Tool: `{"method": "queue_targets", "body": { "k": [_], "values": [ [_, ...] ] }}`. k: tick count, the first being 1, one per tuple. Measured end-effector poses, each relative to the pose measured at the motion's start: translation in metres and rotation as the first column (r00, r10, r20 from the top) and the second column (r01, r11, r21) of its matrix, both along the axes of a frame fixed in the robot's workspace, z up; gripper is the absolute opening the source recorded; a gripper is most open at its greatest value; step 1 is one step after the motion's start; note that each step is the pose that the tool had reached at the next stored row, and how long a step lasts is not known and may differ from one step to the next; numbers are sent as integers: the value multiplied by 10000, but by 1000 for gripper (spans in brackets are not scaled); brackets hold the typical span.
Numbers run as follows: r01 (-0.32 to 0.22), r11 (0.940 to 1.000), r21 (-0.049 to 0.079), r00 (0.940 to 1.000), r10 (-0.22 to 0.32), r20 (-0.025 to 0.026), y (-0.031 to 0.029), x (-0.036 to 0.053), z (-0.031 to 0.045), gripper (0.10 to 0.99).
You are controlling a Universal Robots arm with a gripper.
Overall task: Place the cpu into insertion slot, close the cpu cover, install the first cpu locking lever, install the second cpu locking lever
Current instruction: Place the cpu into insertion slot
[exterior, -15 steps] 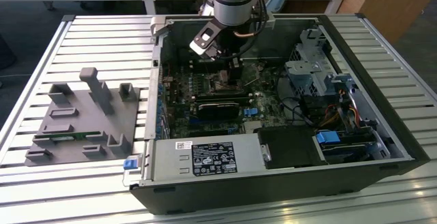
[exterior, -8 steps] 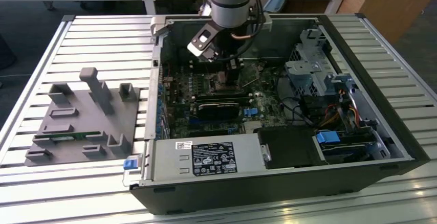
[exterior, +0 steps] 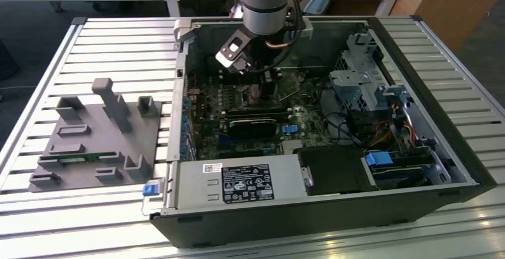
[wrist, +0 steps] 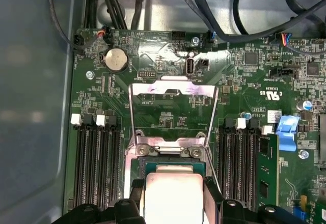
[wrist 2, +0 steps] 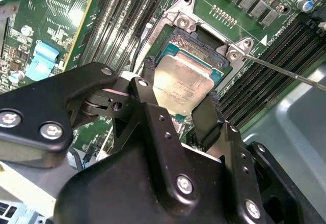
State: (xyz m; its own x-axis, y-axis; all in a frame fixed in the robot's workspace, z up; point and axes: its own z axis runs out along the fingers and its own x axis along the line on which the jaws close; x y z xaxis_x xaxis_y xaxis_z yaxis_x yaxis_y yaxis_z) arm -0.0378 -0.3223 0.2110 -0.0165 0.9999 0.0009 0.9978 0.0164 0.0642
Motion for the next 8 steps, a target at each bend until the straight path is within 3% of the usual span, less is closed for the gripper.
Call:
{"method": "queue_targets", "body": {
  "k": [8],
  "values": [
    [24, 10000, 0, 10000, -24, 0, 0, -9, -13, 545]
  ]
}}
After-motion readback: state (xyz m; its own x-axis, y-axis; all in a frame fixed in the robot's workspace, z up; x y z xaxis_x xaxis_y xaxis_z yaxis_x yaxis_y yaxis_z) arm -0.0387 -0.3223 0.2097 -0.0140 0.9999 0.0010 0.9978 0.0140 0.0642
